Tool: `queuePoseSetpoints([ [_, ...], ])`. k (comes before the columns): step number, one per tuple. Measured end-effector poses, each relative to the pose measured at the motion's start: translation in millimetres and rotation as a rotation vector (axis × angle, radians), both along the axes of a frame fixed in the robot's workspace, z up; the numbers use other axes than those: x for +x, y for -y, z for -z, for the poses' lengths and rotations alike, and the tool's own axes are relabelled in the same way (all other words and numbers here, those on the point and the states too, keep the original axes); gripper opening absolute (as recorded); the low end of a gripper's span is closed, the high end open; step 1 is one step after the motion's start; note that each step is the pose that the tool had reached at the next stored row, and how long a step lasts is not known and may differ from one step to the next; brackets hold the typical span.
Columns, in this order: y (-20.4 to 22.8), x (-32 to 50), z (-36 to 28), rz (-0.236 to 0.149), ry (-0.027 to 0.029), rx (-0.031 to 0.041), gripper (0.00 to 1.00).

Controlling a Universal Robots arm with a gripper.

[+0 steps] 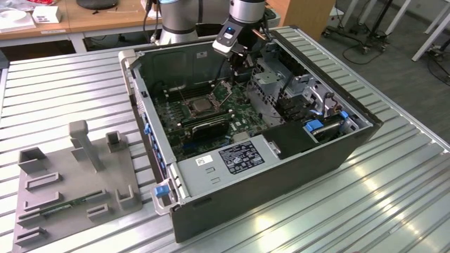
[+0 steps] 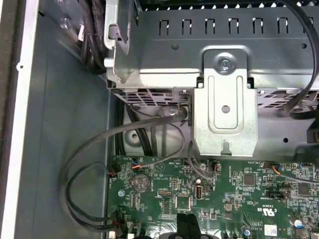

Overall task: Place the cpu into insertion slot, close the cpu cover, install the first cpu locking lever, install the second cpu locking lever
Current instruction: 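Close the cpu cover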

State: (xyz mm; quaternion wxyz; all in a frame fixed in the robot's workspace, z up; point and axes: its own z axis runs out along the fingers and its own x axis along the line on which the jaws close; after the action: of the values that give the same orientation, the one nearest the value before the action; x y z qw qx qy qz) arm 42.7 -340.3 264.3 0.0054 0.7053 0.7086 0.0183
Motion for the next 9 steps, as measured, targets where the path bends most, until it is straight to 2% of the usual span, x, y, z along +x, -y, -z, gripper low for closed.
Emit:
queuePoseSetpoints([
  [9,0.0,0.0,9.0,0.000,0.0001,-0.0003,0.11],
])
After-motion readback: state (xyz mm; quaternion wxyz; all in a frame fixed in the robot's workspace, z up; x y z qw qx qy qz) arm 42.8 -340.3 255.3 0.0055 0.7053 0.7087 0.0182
